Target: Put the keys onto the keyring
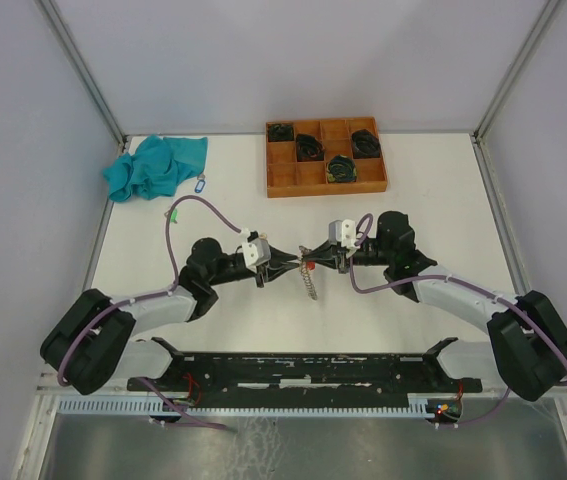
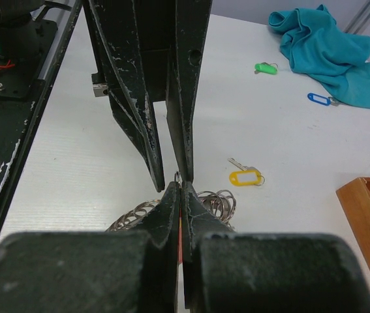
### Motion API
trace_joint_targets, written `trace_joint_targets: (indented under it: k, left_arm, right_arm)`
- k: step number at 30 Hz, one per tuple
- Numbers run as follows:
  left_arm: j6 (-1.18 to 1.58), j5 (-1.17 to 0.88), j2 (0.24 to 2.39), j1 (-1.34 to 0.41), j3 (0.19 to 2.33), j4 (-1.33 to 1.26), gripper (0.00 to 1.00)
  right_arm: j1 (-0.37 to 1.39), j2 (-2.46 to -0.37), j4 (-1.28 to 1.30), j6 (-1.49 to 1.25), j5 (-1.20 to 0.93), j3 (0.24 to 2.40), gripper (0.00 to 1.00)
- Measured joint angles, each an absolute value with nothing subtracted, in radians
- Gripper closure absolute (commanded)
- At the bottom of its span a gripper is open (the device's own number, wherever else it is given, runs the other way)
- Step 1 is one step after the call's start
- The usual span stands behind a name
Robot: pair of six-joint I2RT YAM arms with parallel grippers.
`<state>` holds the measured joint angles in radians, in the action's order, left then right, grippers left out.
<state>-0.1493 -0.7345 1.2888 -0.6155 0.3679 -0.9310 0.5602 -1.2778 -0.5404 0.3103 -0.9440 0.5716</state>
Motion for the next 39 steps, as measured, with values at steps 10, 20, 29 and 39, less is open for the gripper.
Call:
trace_joint_targets:
  k: [10,20,29,39]
  left_arm:
    - [-0.097,-0.743,1.309,-0.616,0.376,-0.977,0.82]
    - [-0.085,-0.762,1.311,-0.618,0.393,-0.926,0.97]
    - [-0.266,-0.684,1.230,-0.656,0.553,-0.466,0.97]
    - [-0.407,-0.320,1.282,-0.868,0.820,0.013,0.97]
  right_arm:
    - [0.561,-1.287,-0.547,0.303,-0.961,0.572,0.99]
    - [0.561,-1.283,-0.469,0.351,-0.956,0.583,0.86]
    - [0.564,-1.171,-0.097,0.553,-0.868,0.678,0.73]
    - [0.565,-1.143,0.009,0.583,-0.726,0.682,0.65]
